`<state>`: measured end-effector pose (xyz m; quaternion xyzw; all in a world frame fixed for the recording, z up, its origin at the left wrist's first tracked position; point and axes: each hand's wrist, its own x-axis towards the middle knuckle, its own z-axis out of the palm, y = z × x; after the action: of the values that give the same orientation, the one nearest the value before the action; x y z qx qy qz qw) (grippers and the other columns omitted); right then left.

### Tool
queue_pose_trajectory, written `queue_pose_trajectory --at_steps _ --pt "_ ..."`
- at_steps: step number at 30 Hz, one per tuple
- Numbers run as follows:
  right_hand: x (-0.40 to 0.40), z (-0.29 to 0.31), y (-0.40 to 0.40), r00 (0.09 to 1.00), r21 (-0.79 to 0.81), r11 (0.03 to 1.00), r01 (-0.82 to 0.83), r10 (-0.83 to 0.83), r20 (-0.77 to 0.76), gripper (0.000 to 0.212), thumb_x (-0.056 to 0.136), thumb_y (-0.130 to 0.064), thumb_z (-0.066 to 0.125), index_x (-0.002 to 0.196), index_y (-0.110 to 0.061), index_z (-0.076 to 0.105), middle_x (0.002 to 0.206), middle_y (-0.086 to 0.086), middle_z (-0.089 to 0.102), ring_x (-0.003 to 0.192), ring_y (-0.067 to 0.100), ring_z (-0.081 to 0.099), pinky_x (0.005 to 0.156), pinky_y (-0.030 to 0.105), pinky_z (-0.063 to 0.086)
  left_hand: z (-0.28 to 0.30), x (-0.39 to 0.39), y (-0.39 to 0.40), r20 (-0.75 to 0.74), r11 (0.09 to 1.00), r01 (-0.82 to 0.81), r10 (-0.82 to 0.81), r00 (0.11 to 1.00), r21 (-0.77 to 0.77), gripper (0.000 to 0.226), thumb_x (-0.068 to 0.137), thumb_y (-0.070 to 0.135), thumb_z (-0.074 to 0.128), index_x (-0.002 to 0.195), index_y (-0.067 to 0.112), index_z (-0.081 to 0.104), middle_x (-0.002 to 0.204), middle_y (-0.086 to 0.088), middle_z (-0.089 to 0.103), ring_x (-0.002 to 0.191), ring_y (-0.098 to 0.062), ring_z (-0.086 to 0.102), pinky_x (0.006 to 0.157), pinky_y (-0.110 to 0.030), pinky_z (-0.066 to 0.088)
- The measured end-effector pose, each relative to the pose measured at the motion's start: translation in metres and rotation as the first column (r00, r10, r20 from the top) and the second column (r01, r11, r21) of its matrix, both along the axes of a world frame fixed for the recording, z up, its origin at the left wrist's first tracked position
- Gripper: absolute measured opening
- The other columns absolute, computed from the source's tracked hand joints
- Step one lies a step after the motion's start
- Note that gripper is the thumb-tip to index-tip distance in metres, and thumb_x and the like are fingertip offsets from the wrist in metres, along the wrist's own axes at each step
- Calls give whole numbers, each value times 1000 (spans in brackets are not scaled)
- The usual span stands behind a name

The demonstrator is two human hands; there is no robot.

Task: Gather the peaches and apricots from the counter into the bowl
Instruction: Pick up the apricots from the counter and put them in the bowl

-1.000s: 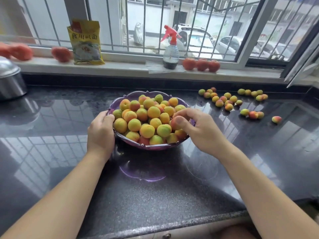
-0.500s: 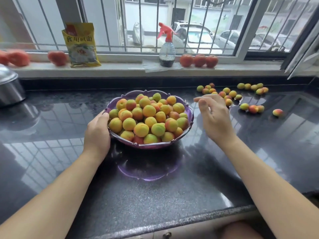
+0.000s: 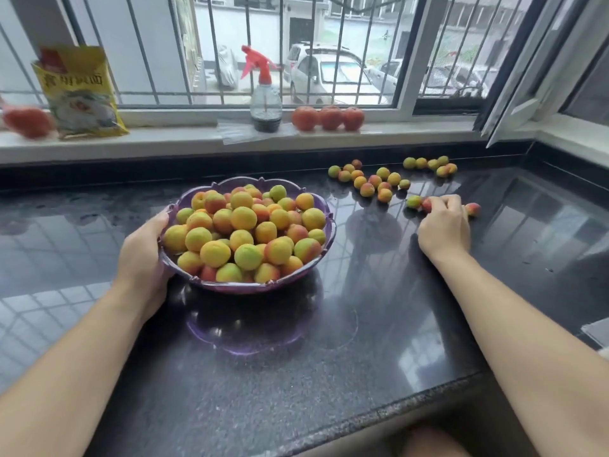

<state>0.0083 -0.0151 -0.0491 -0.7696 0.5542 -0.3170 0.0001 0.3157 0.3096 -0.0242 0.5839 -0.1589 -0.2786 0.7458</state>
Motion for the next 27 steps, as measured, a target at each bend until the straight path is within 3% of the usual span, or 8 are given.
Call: queue_pose_trajectory --at_steps 3,8,14,20,24,27 --pt "7 2 -14 998 62 998 20 -17 -60 40 98 -9 44 137 -9 54 141 17 43 117 43 52 97 46 45 -5 1 2 -27 1000 -17 17 999 1 48 112 42 42 125 10 74 116 -12 80 107 -27 78 84 -39 60" --pt "16 5 -28 985 146 989 34 -9 -169 50 97 -12 40 147 -13 45 152 13 39 128 42 50 105 46 42 -10 2 1 2 998 -67 67 998 -9 48 111 41 43 132 8 71 116 -11 80 107 -25 77 86 -38 61" --pt "15 5 -31 985 150 988 47 -20 -174 45 98 -10 44 142 -12 47 145 18 43 125 44 52 103 48 45 -9 0 1 11 997 -78 78 997 1 42 111 42 43 121 16 74 113 -8 80 107 -25 76 90 -41 59" --pt "13 1 -28 996 77 996 53 -47 -79 35 100 -6 48 135 -8 50 135 20 43 109 48 58 90 50 50 -7 -3 3 26 996 -89 89 996 18 40 112 40 43 113 16 75 107 -7 81 97 -21 79 78 -34 62" --pt "10 0 -13 999 -29 999 38 -38 -20 21 104 -12 44 123 -6 52 125 21 44 95 48 59 80 49 50 -7 -1 3 33 995 -96 95 995 21 40 111 39 44 113 15 76 107 -11 81 97 -24 79 73 -33 63" --pt "12 2 8 998 -104 993 -51 54 28 23 105 -15 43 120 -5 57 121 20 44 92 46 57 78 46 48 -7 -1 4 43 994 -106 105 994 18 38 111 37 45 111 15 76 108 -12 81 97 -24 78 73 -33 64"
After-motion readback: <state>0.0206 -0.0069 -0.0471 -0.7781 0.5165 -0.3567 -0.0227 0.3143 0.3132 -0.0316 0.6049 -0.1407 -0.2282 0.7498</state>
